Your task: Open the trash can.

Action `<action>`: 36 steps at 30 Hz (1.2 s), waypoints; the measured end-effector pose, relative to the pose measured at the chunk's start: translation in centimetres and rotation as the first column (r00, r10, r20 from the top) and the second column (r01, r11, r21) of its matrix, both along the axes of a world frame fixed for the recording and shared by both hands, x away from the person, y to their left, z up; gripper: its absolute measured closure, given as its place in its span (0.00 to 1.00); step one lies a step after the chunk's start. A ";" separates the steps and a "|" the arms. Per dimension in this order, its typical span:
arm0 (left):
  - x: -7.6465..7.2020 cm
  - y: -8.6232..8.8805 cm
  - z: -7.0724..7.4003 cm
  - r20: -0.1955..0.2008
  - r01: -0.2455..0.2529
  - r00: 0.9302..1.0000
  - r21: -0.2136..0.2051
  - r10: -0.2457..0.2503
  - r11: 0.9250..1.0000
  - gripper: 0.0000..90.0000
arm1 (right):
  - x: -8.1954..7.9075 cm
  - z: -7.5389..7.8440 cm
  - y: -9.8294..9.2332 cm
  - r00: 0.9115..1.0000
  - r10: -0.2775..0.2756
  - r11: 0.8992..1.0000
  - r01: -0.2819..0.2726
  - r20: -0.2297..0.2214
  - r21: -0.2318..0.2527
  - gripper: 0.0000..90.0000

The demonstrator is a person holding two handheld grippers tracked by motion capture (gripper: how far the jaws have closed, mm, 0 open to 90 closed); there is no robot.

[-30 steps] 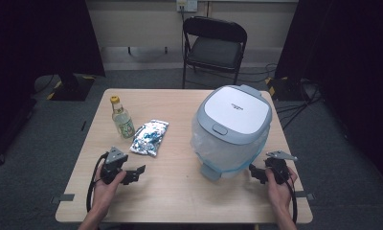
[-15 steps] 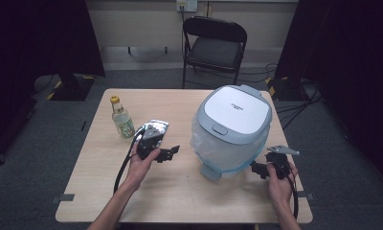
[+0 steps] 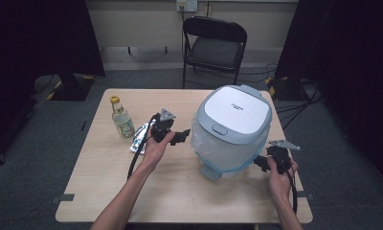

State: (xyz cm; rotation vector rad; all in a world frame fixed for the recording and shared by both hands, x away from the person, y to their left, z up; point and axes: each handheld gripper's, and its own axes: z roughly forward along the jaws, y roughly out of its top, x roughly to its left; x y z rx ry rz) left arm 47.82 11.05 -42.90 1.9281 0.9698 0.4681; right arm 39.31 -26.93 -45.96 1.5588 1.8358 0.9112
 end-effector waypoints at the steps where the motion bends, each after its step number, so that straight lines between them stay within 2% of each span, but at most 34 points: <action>1: 0.0 -0.1 0.0 0.003 -0.001 1.000 0.001 0.001 1.000 0.21 | 0.1 0.1 0.1 1.000 -0.008 1.000 0.008 0.007 -0.009 0.37; 3: 0.2 0.0 0.1 0.013 0.008 1.000 0.017 -0.008 1.000 0.21 | 0.4 0.3 0.4 1.000 -0.018 1.000 0.018 0.011 -0.020 0.40; 5: 0.4 0.3 0.0 -0.002 0.000 1.000 -0.026 0.000 1.000 0.21 | 0.8 0.5 0.6 0.999 -0.028 1.000 0.028 0.021 -0.005 0.44; 7: 0.6 0.4 -0.1 0.004 -0.001 1.000 -0.039 0.001 0.999 0.21 | 1.2 0.5 0.9 0.999 -0.042 0.999 0.041 0.031 0.011 0.46; 9: 0.9 0.5 -0.2 0.019 -0.002 1.000 -0.023 0.002 1.000 0.21 | 1.5 0.4 1.2 0.998 -0.045 0.999 0.044 0.039 0.013 0.48; 11: 1.1 0.5 -0.5 0.018 -0.022 1.000 -0.004 0.022 1.000 0.21 | 2.0 0.4 1.4 0.998 -0.039 0.999 0.038 0.039 0.028 0.50; 13: 1.5 0.7 -1.0 -0.005 -0.020 1.000 -0.025 0.020 0.999 0.21 | 2.6 0.4 1.5 0.999 -0.033 0.998 0.030 0.036 0.057 0.50; 14: 1.6 0.8 -1.1 -0.010 -0.029 1.000 -0.022 0.029 0.999 0.21 | 3.0 0.4 1.5 0.999 -0.028 0.997 0.024 0.045 0.077 0.50; 15: 1.7 0.8 -1.3 -0.003 -0.033 0.999 0.001 0.033 0.999 0.21 | 3.2 0.4 1.6 0.999 -0.024 0.996 0.020 0.045 0.088 0.50; 17: 1.9 0.9 -1.5 -0.006 -0.029 1.000 0.013 0.029 1.000 0.21 | 3.6 0.6 1.9 0.999 -0.011 0.998 0.007 0.051 0.068 0.51; 19: 2.0 0.8 -1.5 -0.013 -0.039 0.999 -0.009 0.039 0.999 0.21 | 4.0 0.7 2.3 0.998 0.004 0.998 -0.008 0.058 0.064 0.53; 22: 1.9 0.7 -1.4 -0.017 -0.017 1.000 -0.037 0.017 0.999 0.21 | 4.4 0.5 2.6 0.997 0.032 0.995 -0.039 0.069 0.092 0.52; 24: 1.4 0.6 -1.1 -0.005 0.017 1.000 -0.008 -0.017 1.000 0.22 | 4.6 0.5 2.8 0.998 0.030 0.994 -0.036 0.063 0.103 0.52; 25: 1.2 0.6 -0.9 -0.013 0.038 0.999 -0.016 -0.038 0.999 0.22 | 4.7 0.5 2.9 0.998 0.032 0.994 -0.038 0.062 0.102 0.52; 26: 1.1 0.7 -0.8 -0.024 0.064 0.998 -0.045 -0.065 0.997 0.22 | 4.7 0.5 3.0 0.997 0.044 0.994 -0.050 0.064 0.094 0.53; 29: 0.6 0.3 -0.6 0.006 0.054 0.999 -0.035 -0.054 0.998 0.31 | 5.0 0.7 3.3 0.997 0.054 0.996 -0.058 0.063 0.071 0.57; 31: 0.2 0.3 -0.5 -0.001 0.058 0.998 -0.043 -0.058 0.997 0.38 | 5.0 0.8 3.7 0.996 0.055 0.996 -0.059 0.066 0.059 0.61; 32: 0.2 0.3 -0.5 -0.001 0.058 0.998 -0.043 -0.058 0.997 0.45 | 5.1 0.8 3.8 0.996 0.057 0.997 -0.060 0.068 0.053 0.62; 34: -0.9 0.2 -0.4 0.046 0.066 0.997 0.008 -0.066 0.998 0.50 | 5.2 0.8 3.9 0.996 0.058 0.996 -0.062 0.067 0.058 0.63; 35: -1.1 0.3 -0.4 0.037 0.067 0.997 0.005 -0.067 0.998 0.53 | 5.4 0.8 4.0 0.996 0.061 0.996 -0.065 0.068 0.056 0.63; 36: -1.3 0.5 -0.5 0.024 0.068 0.997 -0.016 -0.067 0.998 0.53 | 5.5 0.8 4.0 0.995 0.065 0.996 -0.069 0.074 0.056 0.64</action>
